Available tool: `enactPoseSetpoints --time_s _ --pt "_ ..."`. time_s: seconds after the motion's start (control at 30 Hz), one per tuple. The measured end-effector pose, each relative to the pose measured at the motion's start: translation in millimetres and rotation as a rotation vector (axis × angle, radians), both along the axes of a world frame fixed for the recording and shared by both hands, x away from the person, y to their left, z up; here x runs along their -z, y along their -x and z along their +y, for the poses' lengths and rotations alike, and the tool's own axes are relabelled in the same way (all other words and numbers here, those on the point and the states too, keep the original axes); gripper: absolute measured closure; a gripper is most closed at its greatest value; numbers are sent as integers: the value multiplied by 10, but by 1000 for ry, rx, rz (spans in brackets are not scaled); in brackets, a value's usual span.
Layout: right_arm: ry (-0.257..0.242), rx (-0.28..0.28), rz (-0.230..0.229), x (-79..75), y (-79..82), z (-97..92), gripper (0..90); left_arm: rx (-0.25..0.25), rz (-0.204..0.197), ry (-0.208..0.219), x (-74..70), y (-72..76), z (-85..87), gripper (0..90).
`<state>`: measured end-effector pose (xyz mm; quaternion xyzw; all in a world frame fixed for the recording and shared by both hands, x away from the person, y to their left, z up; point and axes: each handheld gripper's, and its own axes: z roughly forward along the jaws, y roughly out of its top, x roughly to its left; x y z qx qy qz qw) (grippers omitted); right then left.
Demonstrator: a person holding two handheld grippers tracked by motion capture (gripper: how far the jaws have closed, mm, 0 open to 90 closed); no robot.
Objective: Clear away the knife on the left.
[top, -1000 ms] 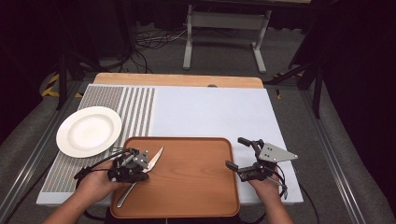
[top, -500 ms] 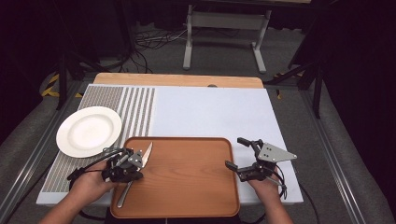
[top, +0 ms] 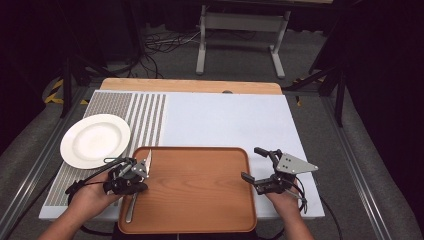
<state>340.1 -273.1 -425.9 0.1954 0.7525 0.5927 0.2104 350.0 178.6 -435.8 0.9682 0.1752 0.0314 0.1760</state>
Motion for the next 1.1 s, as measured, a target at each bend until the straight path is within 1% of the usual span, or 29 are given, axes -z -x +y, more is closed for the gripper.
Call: enactPoseSetpoints --time_s 0.37,0.7,0.73,0.77,0.8,0.83,0.87,0.9,0.93,0.97,1.0,1.07,1.1 --pt "0 1 0 -1 2 -2 78 -38 9 0 3 14 95 900" --pt "2 3 -1 -3 3 -4 77 -42 11 3 3 11 112 900" --pt "2 3 -2 -4 4 -4 77 -39 10 16 1 11 115 896" --pt "2 4 -2 -4 4 -5 77 -39 9 34 -5 13 118 855" --pt "0 4 -1 -4 3 -7 78 -39 3 41 -11 16 119 784" --pt "-1 4 -1 -4 3 -7 77 -36 -6 58 -19 16 123 739" --pt "-1 4 -1 -4 2 -7 78 -22 -16 76 -34 10 133 681" --pt "0 3 -1 -4 2 -7 77 -11 -29 106 -47 6 147 604" --pt "0 3 -2 -4 3 -6 77 -15 -40 138 -63 4 161 529" --pt "0 3 -1 -4 3 -6 77 -29 -34 169 -92 2 181 486" --pt "0 2 -1 -4 3 -8 77 -34 -41 185 -110 -2 193 443" --pt "-3 3 -1 -5 4 -10 77 -46 -73 213 -156 8 223 315" --pt "-3 2 -2 -6 4 -11 77 -54 -82 228 -174 15 237 267"
